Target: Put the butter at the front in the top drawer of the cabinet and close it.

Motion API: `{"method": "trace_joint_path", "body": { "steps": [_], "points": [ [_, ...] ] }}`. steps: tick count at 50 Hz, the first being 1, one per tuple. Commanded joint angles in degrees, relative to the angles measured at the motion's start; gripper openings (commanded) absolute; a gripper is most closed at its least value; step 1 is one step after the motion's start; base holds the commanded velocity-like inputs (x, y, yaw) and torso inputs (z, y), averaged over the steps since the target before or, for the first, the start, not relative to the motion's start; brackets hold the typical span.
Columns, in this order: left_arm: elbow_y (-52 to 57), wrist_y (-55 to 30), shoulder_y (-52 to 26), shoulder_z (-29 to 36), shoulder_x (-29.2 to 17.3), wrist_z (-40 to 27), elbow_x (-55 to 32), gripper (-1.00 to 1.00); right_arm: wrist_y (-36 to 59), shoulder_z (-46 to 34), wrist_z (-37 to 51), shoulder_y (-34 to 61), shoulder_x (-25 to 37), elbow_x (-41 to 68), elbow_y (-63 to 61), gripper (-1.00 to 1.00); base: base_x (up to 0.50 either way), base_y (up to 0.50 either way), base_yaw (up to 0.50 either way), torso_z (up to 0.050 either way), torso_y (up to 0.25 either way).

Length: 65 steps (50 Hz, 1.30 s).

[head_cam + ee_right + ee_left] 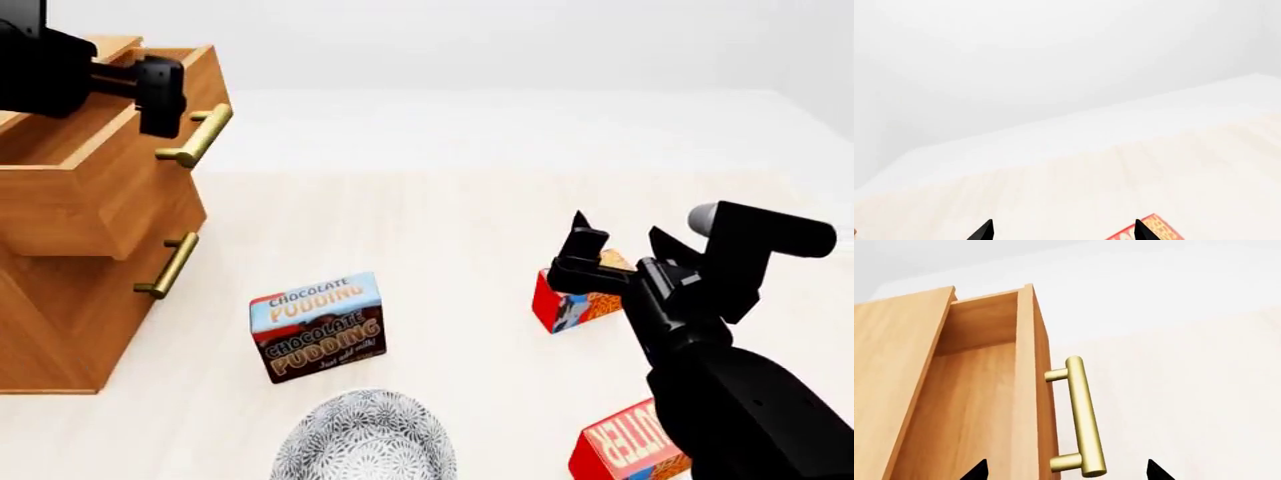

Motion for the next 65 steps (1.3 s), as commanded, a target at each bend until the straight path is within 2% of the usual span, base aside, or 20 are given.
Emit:
{"method": "trace_joint_path", "body": {
  "steps": [1,13,50,65],
  "points": [
    [-5.6,3.4,-0.7,3.7,1.2,3.5,2.7,1.0,-0.7,-0.2,0.6,-0.5,0.2,0.7,0.6,1.0,0.0,0.0,0.0,0.0,0.0],
    [-5.7,5.0,0.6,4.4,0.2,4.2,3.1,1.0,-1.9,-1.1,1.1,-1.3,0.1,1.2,2.1,1.0,0.0,0.0,0.0,0.0,0.0],
    [-13.2,10.0,3.2,5.8,3.0,7.5,4.5,1.0,-2.8,-1.7,3.0,-1.3,1.1,3.6,2.7,1.0,0.0,0.0,0.0,0.0,0.0],
    [-11.3,10.1,6.1,4.8,1.9,7.4,3.2,1.0,-3.0,-2.1,3.8,-1.4,1.5,4.6,2.6,1.0,0.0,0.0,0.0,0.0,0.0]
  ]
}}
